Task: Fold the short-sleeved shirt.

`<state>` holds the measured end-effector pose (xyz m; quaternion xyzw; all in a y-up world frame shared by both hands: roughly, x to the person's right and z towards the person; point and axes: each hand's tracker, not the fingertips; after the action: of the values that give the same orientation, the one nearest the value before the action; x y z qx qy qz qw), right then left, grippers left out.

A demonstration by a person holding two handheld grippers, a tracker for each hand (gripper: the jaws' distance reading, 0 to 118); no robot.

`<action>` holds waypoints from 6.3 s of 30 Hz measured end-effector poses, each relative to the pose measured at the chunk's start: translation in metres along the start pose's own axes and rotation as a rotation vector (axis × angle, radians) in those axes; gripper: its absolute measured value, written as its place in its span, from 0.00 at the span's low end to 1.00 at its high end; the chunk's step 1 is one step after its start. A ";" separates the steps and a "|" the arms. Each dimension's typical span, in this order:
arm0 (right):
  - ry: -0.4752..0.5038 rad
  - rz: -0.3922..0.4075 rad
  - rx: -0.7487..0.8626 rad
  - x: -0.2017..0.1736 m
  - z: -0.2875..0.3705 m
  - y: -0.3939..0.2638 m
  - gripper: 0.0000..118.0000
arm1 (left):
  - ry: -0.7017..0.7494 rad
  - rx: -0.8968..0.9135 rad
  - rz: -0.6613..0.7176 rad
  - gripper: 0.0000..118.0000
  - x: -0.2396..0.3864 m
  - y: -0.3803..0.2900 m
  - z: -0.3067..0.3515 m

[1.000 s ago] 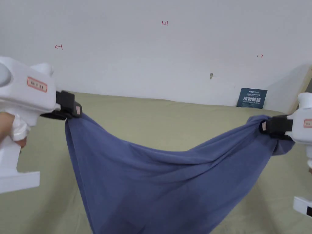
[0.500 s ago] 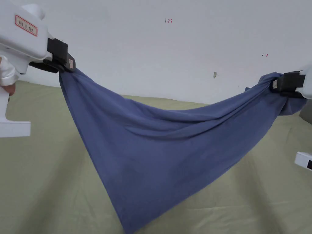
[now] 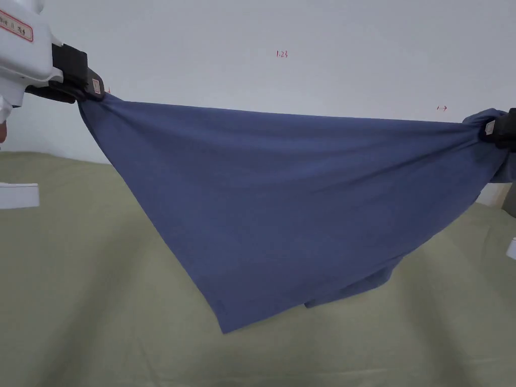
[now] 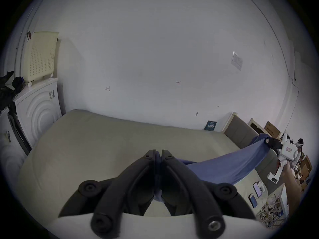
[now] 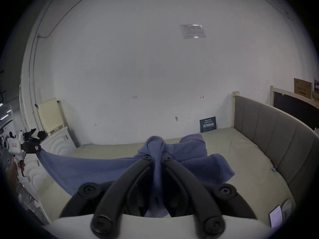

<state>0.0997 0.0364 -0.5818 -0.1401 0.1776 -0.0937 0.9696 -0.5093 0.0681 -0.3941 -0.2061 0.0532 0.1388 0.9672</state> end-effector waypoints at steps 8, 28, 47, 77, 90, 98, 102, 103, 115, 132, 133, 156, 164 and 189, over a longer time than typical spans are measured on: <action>0.010 -0.010 0.030 -0.006 -0.017 0.002 0.06 | -0.013 0.059 0.030 0.04 -0.016 0.015 -0.023; 0.000 -0.074 -0.204 0.040 0.022 -0.138 0.06 | -0.110 -0.128 0.120 0.04 -0.067 -0.134 -0.028; -0.092 -0.090 -0.600 0.085 0.121 -0.303 0.06 | -0.109 -0.446 0.275 0.04 -0.069 -0.333 0.038; -0.187 0.195 -0.165 -0.156 0.244 -0.311 0.03 | 0.276 0.007 -0.132 0.03 0.162 -0.360 0.123; -0.097 0.202 -0.313 -0.184 0.255 -0.382 0.03 | 0.239 -0.137 -0.131 0.01 0.187 -0.438 0.136; -0.096 0.181 -0.278 -0.171 0.249 -0.358 0.03 | 0.302 -0.119 -0.013 0.01 0.092 -0.378 0.124; -0.073 0.165 -0.294 -0.157 0.234 -0.361 0.03 | 0.245 -0.318 0.065 0.89 0.020 -0.353 0.112; -0.067 0.158 -0.298 -0.155 0.231 -0.361 0.03 | 0.231 -0.386 0.073 1.00 0.002 -0.353 0.104; -0.061 0.119 -0.374 -0.144 0.217 -0.355 0.03 | 0.265 -0.581 0.187 0.63 -0.046 -0.403 0.042; 0.099 0.488 -0.718 -0.063 -0.055 -0.206 0.69 | 0.291 -0.551 0.090 0.06 -0.018 -0.409 0.044; 0.071 0.486 -0.762 -0.058 -0.084 -0.204 0.69 | 0.292 -0.555 0.080 0.06 -0.017 -0.408 0.043; 0.041 0.506 -1.113 -0.064 -0.168 -0.253 0.06 | 0.262 -0.594 0.107 0.06 -0.035 -0.403 0.041; 0.101 0.407 -0.900 -0.060 -0.135 -0.192 0.06 | 0.205 -0.511 0.135 0.06 -0.033 -0.364 0.045; -0.027 0.371 -0.222 -0.050 -0.050 0.032 0.06 | 0.153 -0.179 -0.220 0.06 0.030 -0.081 -0.038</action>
<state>0.0392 0.0666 -0.6207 -0.2121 0.1965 0.1083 0.9512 -0.4591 -0.0108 -0.4020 -0.3059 0.0913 0.0201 0.9475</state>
